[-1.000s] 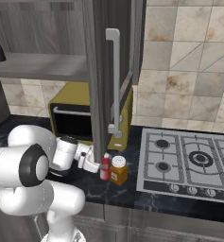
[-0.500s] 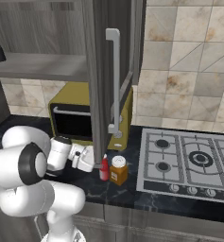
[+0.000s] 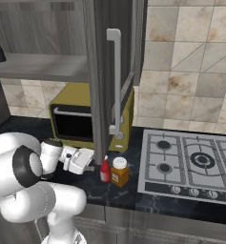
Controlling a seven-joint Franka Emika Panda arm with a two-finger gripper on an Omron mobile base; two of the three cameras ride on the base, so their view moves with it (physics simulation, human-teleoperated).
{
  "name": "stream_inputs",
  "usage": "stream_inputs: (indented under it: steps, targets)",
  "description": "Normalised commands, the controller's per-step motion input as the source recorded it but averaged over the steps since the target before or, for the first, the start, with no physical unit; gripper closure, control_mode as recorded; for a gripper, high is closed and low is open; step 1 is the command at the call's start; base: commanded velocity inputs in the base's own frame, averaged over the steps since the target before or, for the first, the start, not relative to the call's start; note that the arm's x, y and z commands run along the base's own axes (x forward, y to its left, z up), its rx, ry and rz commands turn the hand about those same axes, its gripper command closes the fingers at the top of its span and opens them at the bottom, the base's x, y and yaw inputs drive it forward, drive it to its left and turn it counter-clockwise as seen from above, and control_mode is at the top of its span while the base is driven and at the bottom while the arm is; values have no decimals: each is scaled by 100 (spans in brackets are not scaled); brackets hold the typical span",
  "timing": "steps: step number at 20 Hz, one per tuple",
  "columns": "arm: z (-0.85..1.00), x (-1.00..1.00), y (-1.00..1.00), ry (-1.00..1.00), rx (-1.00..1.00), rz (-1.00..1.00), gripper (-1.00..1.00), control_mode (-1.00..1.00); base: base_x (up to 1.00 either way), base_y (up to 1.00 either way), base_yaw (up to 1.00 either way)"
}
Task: Collect the turmeric, ketchup, and shaker from the cabinet and place them next to the stove.
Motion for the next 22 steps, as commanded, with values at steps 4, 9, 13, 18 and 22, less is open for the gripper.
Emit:
stream_inputs:
  steps: [4,9,13,18,22]
  targets:
    - [39,-47,43,-6,-12,0,-100,-100,0,0,0]
    - [74,-54,28,-9,-13,2,-100,-100,0,0,0]
    - [91,-53,31,-6,-12,9,-100,-100,0,0,0]
    - [100,-43,32,-3,-11,18,-100,-100,0,0,0]
    - [92,-42,38,0,-7,24,-100,-100,0,0,0]
